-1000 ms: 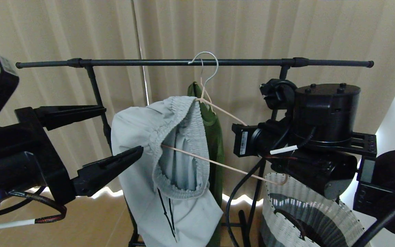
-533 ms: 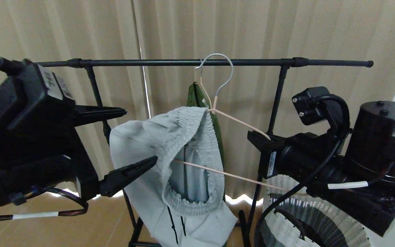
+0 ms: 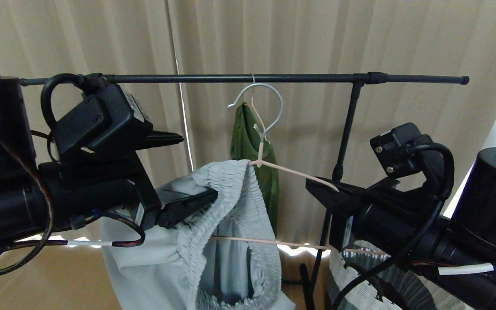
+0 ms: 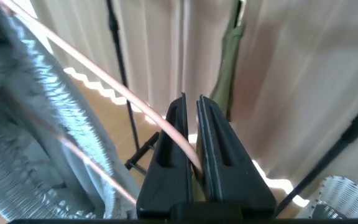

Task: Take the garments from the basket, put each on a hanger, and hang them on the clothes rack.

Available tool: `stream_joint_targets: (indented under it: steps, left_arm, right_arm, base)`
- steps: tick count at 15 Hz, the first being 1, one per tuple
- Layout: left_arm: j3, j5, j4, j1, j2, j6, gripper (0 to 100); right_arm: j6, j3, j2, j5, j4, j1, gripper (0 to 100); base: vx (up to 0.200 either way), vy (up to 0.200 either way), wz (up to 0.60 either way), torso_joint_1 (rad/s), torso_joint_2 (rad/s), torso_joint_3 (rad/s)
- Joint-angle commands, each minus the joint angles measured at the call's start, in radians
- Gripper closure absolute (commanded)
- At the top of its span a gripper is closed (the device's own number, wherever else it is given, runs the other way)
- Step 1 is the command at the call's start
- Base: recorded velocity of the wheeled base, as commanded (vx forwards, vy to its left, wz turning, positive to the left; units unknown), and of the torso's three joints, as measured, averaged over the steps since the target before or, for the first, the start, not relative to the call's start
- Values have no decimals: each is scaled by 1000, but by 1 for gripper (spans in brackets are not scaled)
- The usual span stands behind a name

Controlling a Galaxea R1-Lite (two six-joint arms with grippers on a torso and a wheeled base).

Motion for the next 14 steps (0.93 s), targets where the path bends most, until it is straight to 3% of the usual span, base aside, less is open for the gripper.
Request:
stream_joint_targets:
  steps: [1,5,6,14]
  left_arm:
    - [-1,0,0,7,23,5,0]
    - [22,-1,0,9,37,39,0]
    - [28,-1,-2,9,34,39,100]
    - [51,2,-13,16,25,33,100]
  right_arm:
    - [1,1,0,1,-1,8,100]
    - [-1,-5,1,21,-29,34,100]
    - [-7,-5,1,34,-52,34,100]
    - [-16,-5,0,48,-66,29,100]
  base:
    - [0,0,0,0,0,0]
    - [0,0,0,0,0,0]
    - [0,0,0,0,0,0]
    - [0,0,0,0,0,0]
